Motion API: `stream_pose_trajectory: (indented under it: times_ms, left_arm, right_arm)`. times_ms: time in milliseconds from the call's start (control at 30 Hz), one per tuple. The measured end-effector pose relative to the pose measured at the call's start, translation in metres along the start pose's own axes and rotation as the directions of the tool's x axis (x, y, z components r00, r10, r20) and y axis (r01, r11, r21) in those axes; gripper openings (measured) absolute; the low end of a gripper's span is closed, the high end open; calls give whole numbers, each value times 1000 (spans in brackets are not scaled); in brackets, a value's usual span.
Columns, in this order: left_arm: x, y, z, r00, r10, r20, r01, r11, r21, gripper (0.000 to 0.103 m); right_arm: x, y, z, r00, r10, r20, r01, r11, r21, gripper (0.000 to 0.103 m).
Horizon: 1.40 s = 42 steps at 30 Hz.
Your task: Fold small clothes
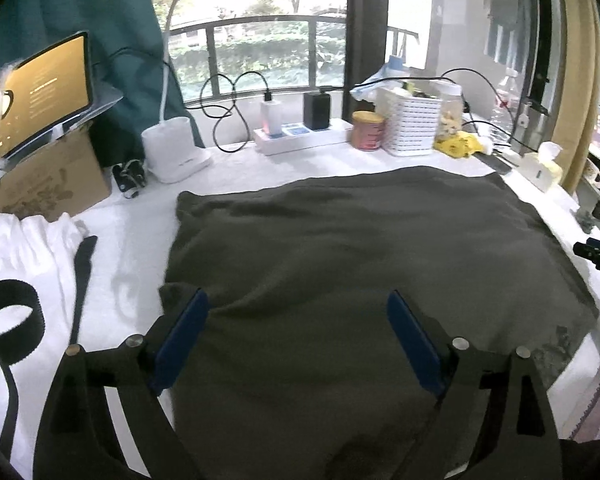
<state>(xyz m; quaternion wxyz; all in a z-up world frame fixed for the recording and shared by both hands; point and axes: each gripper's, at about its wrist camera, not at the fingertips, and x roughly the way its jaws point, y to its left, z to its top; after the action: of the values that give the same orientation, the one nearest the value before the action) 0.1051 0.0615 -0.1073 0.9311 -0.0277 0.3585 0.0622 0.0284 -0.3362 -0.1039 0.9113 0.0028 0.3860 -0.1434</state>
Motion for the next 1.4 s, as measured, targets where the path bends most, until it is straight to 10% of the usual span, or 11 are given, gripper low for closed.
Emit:
stream_pose_trajectory:
  times_ms: [1400]
  left_arm:
    - [-31, -29, -68, 989, -138, -57, 138, 990, -10, 91]
  right_arm:
    - [-66, 51, -102, 997, 54, -51, -54, 998, 16, 74]
